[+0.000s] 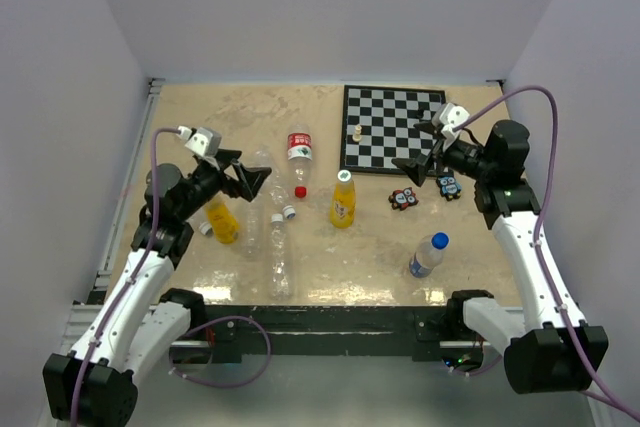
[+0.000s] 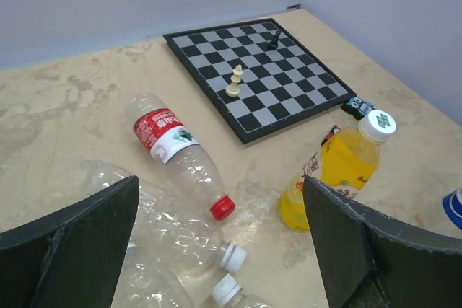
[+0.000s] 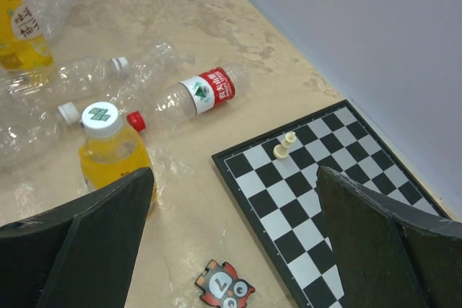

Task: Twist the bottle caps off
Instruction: Pick up the plastic bottle at the center of the board.

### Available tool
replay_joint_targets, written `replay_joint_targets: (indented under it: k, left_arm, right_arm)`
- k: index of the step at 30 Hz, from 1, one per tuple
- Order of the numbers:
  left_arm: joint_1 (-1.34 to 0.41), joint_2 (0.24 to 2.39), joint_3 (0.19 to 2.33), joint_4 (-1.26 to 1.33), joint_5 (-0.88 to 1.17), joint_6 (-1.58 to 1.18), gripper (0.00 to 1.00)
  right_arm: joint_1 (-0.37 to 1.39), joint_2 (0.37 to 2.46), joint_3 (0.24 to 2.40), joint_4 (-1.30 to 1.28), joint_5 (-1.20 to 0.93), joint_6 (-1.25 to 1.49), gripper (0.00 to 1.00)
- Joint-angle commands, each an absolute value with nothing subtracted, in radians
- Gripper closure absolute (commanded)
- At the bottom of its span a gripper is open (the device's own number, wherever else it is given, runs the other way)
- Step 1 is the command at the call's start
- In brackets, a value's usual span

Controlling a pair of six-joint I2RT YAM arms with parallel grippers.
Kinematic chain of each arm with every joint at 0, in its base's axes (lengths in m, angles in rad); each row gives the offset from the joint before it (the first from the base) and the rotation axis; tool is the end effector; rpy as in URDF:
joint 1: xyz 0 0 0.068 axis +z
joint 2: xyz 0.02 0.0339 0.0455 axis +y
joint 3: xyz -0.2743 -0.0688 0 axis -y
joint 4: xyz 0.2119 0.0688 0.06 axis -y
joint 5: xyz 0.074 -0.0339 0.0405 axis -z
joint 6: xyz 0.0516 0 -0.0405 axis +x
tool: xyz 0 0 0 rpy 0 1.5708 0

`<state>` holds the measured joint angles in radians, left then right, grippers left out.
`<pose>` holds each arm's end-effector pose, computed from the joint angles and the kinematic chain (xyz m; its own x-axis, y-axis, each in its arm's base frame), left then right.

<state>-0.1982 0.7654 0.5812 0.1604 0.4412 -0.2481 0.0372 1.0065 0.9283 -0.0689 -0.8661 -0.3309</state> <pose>0.1546 -0.0535 0.3208 -0.1691 -0.1925 -0.9666 0.5726 0.7791 -0.2553 0.1939 0.0466 0.3728 0.1140 -0.2064 -0.9718 -0.7826 0.5840 -0.2158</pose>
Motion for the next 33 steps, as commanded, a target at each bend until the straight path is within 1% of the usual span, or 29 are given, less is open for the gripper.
replay_joint_targets:
  k: [1, 4, 8, 18, 29, 33]
  left_arm:
    - [-0.206, 0.814, 0.682, 0.115, 0.557, -0.34, 0.0]
    - [-0.242, 0.831, 0.712, 0.068, 0.575, -0.362, 0.0]
    - [-0.339, 0.838, 0.744, 0.009, 0.502, -0.36, 0.0]
    - [-0.497, 0.91, 0.816, -0.1, 0.387, -0.359, 0.0]
    - [-0.728, 1.15, 1.037, -0.225, 0.175, -0.296, 0.0]
    - [-0.756, 1.233, 1.112, -0.264, 0.127, -0.282, 0.02]
  right_arm:
    - [0.034, 0.979, 0.913, -0.094, -0.951, -0.429, 0.02]
    - [0.034, 0.973, 0.9, -0.101, -0.953, -0.445, 0.02]
    - [0.035, 0.974, 0.902, -0.11, -0.956, -0.457, 0.02]
    - [0.032, 0.982, 0.894, -0.118, -0.969, -0.476, 0.02]
    - [0.032, 0.976, 0.899, -0.135, -0.989, -0.494, 0.02]
    - [0.031, 0.974, 0.903, -0.146, -0.985, -0.5, 0.02]
